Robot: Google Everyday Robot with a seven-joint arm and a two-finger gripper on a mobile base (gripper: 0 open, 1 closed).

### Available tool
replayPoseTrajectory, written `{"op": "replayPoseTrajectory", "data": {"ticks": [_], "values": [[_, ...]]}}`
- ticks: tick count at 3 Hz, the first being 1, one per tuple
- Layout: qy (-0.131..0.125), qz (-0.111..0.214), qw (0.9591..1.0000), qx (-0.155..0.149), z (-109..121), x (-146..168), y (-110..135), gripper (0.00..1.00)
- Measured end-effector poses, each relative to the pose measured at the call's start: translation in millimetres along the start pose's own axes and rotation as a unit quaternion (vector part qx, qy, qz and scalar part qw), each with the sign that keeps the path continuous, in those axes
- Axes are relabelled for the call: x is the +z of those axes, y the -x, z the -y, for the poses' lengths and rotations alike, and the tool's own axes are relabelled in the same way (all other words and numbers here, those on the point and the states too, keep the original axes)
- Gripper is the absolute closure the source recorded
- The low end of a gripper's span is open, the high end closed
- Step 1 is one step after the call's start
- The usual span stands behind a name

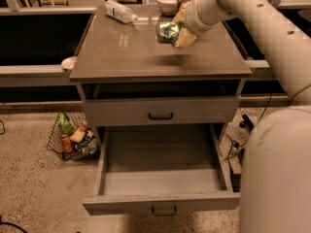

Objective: Pick green can from middle drawer and place on counter

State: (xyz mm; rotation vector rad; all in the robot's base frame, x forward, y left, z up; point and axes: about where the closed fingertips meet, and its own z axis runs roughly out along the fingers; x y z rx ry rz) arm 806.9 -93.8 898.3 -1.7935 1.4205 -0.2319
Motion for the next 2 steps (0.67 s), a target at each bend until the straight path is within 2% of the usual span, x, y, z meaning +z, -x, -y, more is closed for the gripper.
{"op": "replayPoseTrajectory", "data": {"ticks": [1,2], "values": [[0.004,0.016,0.9969,0.077,14.4,12.8,-6.7,1.00],[0.010,0.029,0.9915,0.126,21.5,20.7,-10.7,1.00]]}}
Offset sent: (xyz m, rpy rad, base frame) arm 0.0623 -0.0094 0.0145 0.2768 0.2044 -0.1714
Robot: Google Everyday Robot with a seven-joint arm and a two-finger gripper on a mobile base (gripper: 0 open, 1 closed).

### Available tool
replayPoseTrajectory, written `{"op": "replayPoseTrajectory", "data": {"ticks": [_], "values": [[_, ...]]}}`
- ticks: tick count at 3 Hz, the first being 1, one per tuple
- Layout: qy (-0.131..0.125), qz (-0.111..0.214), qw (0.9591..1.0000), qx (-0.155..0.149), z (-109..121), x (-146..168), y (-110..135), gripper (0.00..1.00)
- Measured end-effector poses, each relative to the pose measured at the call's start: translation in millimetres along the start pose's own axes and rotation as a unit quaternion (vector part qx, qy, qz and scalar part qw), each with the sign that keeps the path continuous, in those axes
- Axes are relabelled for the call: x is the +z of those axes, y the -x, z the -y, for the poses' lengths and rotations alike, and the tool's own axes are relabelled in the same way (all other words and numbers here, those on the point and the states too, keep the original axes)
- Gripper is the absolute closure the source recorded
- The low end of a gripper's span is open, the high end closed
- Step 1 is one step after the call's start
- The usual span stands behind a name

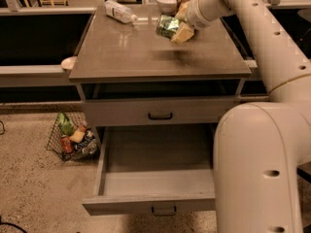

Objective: Pick green can from middle drawer and place on counter

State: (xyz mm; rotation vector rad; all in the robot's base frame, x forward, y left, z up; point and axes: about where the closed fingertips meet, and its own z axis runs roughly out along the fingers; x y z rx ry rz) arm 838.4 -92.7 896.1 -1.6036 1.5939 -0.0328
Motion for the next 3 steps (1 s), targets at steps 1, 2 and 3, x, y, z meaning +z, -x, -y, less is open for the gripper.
{"op": "replayPoseTrajectory", "data": {"ticks": [1,2,3], "values": [[0.009,0.012,0.9994,0.031,1.9,8.7,-1.6,1.00],[0.018,0.020,0.9981,0.055,-0.4,18.1,-4.4,1.00],[0.027,0.037,0.9966,0.068,-4.5,27.3,-6.3,1.00]]}}
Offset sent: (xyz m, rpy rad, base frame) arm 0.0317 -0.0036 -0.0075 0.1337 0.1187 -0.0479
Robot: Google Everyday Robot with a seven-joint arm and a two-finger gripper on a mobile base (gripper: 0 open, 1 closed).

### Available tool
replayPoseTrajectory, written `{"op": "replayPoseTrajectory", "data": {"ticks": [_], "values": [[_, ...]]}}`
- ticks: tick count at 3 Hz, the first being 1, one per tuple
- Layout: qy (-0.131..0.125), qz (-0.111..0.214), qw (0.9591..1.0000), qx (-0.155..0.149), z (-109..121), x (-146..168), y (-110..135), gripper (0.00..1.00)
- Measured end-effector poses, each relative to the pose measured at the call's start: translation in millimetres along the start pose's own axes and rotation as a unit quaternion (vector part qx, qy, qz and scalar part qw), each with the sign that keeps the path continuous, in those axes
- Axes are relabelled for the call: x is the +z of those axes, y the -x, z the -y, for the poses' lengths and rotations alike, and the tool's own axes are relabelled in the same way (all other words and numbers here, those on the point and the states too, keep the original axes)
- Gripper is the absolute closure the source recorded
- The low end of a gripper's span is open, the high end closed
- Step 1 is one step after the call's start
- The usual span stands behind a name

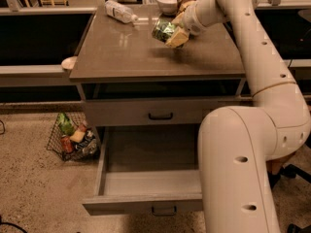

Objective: Pick green can from middle drawer and place on counter

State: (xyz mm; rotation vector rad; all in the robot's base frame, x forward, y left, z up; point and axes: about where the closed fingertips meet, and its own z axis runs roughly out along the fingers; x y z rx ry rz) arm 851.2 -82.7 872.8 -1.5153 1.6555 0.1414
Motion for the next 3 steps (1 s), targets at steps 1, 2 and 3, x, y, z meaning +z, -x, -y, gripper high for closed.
{"op": "replayPoseTrajectory", "data": {"ticks": [1,2,3], "values": [[-0.007,0.022,0.9997,0.011,4.6,2.5,-3.4,0.86],[-0.006,0.037,0.9990,0.025,4.7,8.7,-8.8,0.62],[-0.003,0.043,0.9985,0.034,3.4,12.2,-12.5,0.39]]}}
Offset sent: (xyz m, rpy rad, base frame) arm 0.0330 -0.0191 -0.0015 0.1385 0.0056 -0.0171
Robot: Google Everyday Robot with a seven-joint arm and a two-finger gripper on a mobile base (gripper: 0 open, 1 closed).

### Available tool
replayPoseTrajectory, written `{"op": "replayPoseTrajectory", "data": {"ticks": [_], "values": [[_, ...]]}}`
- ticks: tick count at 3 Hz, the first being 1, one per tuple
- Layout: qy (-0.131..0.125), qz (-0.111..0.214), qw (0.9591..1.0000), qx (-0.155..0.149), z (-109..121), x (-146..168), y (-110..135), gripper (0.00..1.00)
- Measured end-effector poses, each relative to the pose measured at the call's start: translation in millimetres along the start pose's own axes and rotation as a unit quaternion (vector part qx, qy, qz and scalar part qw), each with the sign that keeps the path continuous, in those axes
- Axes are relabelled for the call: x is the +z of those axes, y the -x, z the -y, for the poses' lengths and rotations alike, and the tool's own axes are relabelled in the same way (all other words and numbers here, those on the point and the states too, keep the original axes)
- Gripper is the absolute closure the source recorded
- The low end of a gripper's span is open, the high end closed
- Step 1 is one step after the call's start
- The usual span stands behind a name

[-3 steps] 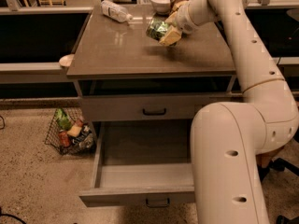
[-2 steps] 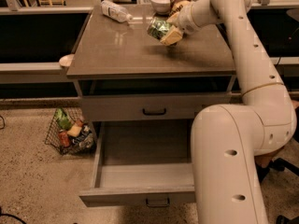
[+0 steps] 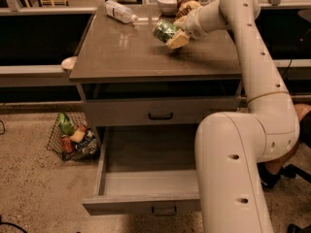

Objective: Pick green can from middle drawer and place on counter

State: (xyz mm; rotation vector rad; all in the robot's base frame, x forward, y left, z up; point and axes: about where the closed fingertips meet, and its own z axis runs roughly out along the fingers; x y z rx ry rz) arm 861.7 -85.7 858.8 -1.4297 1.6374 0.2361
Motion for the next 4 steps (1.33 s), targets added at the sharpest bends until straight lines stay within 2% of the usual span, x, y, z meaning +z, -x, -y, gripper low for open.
{"op": "replayPoseTrajectory", "data": {"ticks": [1,2,3,4], "values": [[0.003,0.001,1.0000,0.007,-0.7,0.6,-2.0,0.08],[0.003,0.002,1.0000,0.009,-0.2,0.2,-2.5,0.00],[-0.008,-0.001,0.9999,0.009,6.2,-8.6,-2.7,0.00],[-0.050,0.003,0.9987,-0.002,28.4,-29.2,2.0,0.00]]}}
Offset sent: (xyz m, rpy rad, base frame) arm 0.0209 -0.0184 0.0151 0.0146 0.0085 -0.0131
